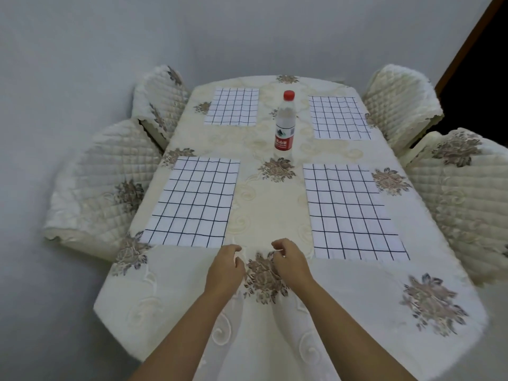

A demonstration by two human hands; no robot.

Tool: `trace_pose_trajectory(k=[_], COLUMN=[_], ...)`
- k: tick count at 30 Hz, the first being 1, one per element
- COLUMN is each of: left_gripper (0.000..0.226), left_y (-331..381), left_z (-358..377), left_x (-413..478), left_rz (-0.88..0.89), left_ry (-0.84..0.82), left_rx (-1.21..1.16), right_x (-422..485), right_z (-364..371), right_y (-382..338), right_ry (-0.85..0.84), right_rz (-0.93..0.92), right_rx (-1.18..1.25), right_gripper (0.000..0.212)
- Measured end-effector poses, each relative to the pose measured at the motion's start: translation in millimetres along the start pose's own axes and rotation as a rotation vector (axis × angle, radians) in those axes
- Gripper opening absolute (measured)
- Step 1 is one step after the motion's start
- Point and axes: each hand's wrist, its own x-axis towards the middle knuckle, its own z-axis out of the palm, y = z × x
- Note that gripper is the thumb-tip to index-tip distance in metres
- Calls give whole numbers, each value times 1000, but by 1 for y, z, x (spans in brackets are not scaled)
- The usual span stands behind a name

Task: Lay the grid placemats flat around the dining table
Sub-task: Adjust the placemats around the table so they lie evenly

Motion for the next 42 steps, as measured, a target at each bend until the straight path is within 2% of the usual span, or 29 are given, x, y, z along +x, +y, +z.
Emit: trace_pose_trajectory(k=[7, 12, 16, 19, 23, 25, 31, 34, 37, 42], left_gripper=[32, 31, 37, 53, 66, 67, 76, 86, 94, 89], left_y=[-6, -29, -48, -59, -68, -72, -73, -75, -75, -68], left_z=[-12, -29, -42, -53, -63, -64, -66, -66, -63, -54], left_x=[39, 75, 100, 118, 132, 135, 140, 142, 142, 141], left_rz=[30, -4, 80, 118, 156, 192, 287, 313, 318, 328], left_ry=[-38, 9, -9, -134, -343, -394, -404, -505, -603, -629], left_rx=[46, 101, 252, 457, 583, 625, 688, 689, 707, 705], right_x=[41, 82, 108, 119, 132, 133, 138, 137, 136, 134], right_z=[9, 32, 55, 74, 99, 109, 126, 127, 126, 119], right_y=[-17, -29, -46, -56, -67, -75, -81, -77, -69, -61], right_ry=[11, -51, -69, -60, 28, 48, 74, 71, 87, 120], right_rz=[92, 206, 361, 462, 541, 580, 546, 499, 474, 453], right_rx=[93, 168, 301, 378, 482, 522, 337, 131, 19, -56], right_gripper=[30, 29, 18, 3, 20, 26, 37, 39, 37, 26])
